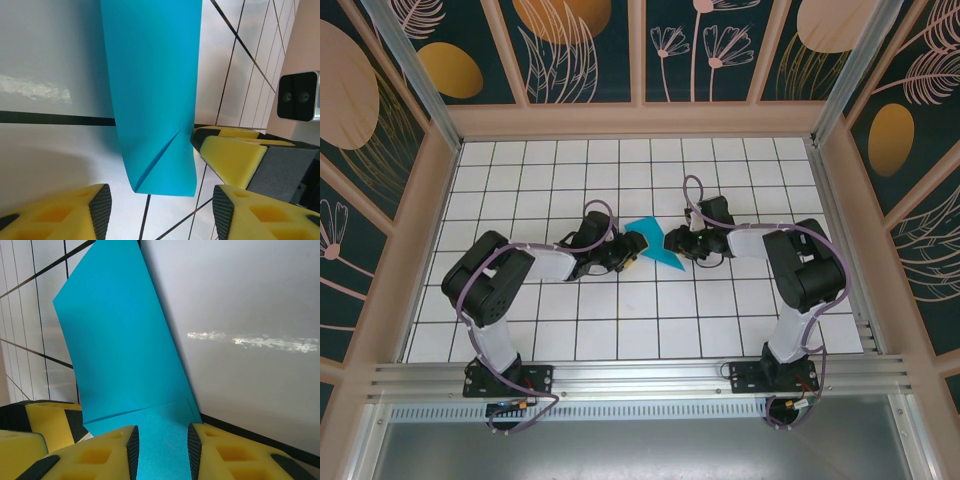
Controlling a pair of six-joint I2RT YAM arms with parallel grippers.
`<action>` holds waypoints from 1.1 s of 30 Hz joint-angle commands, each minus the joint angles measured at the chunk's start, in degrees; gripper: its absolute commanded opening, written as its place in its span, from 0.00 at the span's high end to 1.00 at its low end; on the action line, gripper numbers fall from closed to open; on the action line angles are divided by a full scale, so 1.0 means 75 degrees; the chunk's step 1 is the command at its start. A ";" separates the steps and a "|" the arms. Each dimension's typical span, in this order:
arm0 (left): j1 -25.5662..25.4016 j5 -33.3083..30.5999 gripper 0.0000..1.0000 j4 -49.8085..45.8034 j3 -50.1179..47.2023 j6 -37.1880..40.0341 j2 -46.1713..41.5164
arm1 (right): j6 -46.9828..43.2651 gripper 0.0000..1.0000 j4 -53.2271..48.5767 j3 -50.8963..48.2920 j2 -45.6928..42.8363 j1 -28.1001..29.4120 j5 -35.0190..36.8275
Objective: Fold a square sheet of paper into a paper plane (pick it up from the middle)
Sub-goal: Fold the wing for the fifth time at the center of the table.
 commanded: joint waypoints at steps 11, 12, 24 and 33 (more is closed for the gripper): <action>-0.0081 0.0241 0.63 0.0711 0.0473 -0.0447 0.0576 | 0.0017 0.64 0.0135 -0.0430 -0.0152 -0.0102 -0.0393; -0.0085 0.0218 0.67 0.0751 0.0458 -0.0468 0.0565 | 0.0000 0.63 0.0200 -0.0445 -0.0205 -0.0105 -0.0406; -0.0082 0.0106 0.99 0.0709 0.0338 -0.0622 0.0344 | -0.1398 0.30 0.1106 -0.1205 -0.2123 0.0131 0.0767; -0.0079 -0.0005 0.99 0.0082 0.0190 -0.0636 -0.0052 | -0.3609 0.29 0.2309 -0.2241 -0.2612 0.1553 0.3260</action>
